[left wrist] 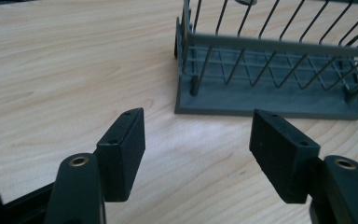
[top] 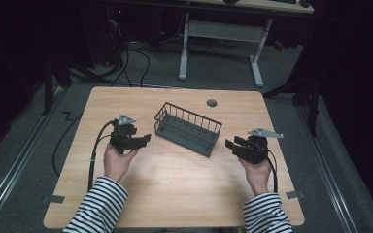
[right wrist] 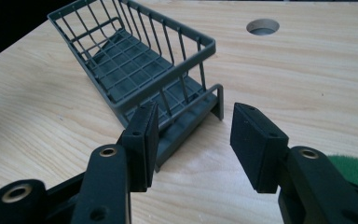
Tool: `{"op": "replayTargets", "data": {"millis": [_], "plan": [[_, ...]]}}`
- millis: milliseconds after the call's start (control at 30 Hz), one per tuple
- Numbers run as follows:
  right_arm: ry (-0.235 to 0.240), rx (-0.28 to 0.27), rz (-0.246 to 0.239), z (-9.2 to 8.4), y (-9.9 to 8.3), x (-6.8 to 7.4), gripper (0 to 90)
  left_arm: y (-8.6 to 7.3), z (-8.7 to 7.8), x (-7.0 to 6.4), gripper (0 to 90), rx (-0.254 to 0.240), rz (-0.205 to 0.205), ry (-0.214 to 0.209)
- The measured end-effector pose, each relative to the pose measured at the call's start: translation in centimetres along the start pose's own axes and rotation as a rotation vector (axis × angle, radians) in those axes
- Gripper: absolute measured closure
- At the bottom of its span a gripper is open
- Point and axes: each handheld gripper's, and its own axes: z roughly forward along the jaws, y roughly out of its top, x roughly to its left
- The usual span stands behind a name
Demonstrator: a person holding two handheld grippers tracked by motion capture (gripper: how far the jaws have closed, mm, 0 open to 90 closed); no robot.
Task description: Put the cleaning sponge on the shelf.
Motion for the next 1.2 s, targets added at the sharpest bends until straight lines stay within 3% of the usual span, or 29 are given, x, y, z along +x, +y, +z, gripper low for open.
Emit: {"op": "replayTargets", "data": {"millis": [233,300,500,600,767,900,1200], "plan": [[-0.004,-0.004,-0.006,0.8,1.6,0.1,53.0,2.2,0.4,0.0,37.2,-0.025,-0.017,-0.001],[-0.006,-0.003,-0.006,1.3,2.4,0.2,53.0,3.2,0.8,-0.1,38.4,-0.030,-0.001,0.024],[-0.022,-0.007,-0.003,2.4,3.8,0.1,53.4,4.9,1.9,-0.3,38.7,-0.026,0.005,0.038],[-0.034,0.003,-0.013,2.9,4.3,0.0,53.5,5.1,2.3,-0.2,40.1,-0.035,-0.010,0.034],[-0.056,0.017,-0.017,3.9,5.3,-0.3,54.5,5.9,3.8,-0.2,41.2,-0.005,-0.023,0.044],[-0.083,0.038,-0.027,4.8,5.9,-0.5,55.1,6.2,4.4,0.0,43.0,-0.029,-0.065,0.038],[-0.095,0.048,-0.007,6.0,6.4,-0.7,55.6,6.8,5.9,0.0,43.3,0.011,-0.042,0.057]]}}
